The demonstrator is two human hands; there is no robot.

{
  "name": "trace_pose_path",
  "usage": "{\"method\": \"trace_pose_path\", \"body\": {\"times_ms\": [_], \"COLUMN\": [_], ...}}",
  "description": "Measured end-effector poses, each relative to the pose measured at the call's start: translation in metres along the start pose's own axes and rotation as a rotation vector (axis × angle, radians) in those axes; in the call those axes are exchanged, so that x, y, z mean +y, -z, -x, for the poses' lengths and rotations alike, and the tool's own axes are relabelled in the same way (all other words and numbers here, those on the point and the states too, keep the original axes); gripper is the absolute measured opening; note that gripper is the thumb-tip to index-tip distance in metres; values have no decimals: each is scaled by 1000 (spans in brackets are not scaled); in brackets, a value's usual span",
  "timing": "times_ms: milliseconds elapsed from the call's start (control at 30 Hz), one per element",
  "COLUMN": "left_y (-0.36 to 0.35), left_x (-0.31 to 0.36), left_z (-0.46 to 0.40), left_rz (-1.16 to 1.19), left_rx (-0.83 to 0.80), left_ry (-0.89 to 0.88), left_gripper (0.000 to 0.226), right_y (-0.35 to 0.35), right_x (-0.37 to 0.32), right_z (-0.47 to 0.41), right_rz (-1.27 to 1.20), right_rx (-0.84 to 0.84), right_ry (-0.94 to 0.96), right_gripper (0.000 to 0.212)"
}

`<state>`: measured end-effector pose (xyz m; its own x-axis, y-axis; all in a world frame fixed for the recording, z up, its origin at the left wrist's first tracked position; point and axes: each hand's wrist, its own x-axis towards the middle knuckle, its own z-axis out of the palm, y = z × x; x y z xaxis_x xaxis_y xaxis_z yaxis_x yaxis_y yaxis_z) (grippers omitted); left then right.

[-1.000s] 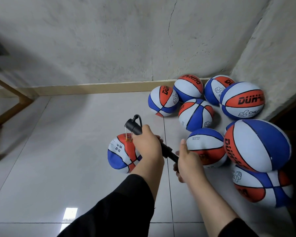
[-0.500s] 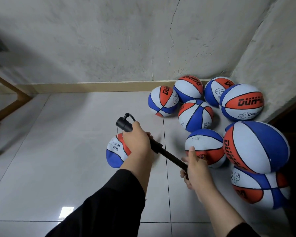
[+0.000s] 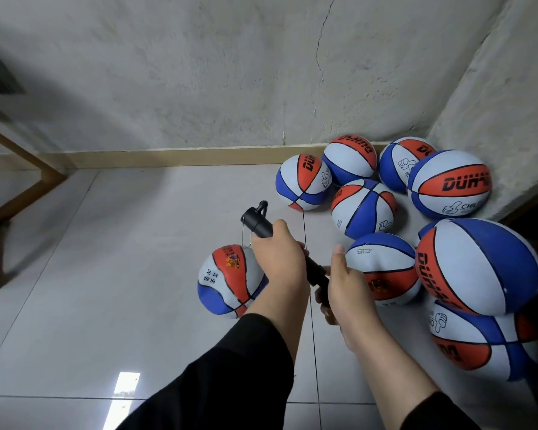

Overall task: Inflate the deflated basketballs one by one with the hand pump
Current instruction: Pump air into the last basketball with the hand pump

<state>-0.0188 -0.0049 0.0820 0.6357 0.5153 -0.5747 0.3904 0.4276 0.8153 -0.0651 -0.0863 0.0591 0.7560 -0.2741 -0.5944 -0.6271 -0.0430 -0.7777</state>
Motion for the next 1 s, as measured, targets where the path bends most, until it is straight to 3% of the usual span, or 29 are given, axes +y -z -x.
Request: {"method": "trace_pose_path", "body": {"times_ms": [333,600,1000], "left_y": [13,-4,13], "left_x": [11,2,12], "left_z": [-10,12,-14], "left_rz": [0,84,23], "left_rx": [67,15,62], "left_ry": [-45,49,8], "left_gripper": [15,3,26], "right_y": [21,6,28], "right_x": [24,-12,20], "right_z": [3,-2,4], "right_rz": [-53,118,-57], "right_rx": [19,24,23], "right_ry": [-86,66,-117], "right_gripper": [63,73,65]}}
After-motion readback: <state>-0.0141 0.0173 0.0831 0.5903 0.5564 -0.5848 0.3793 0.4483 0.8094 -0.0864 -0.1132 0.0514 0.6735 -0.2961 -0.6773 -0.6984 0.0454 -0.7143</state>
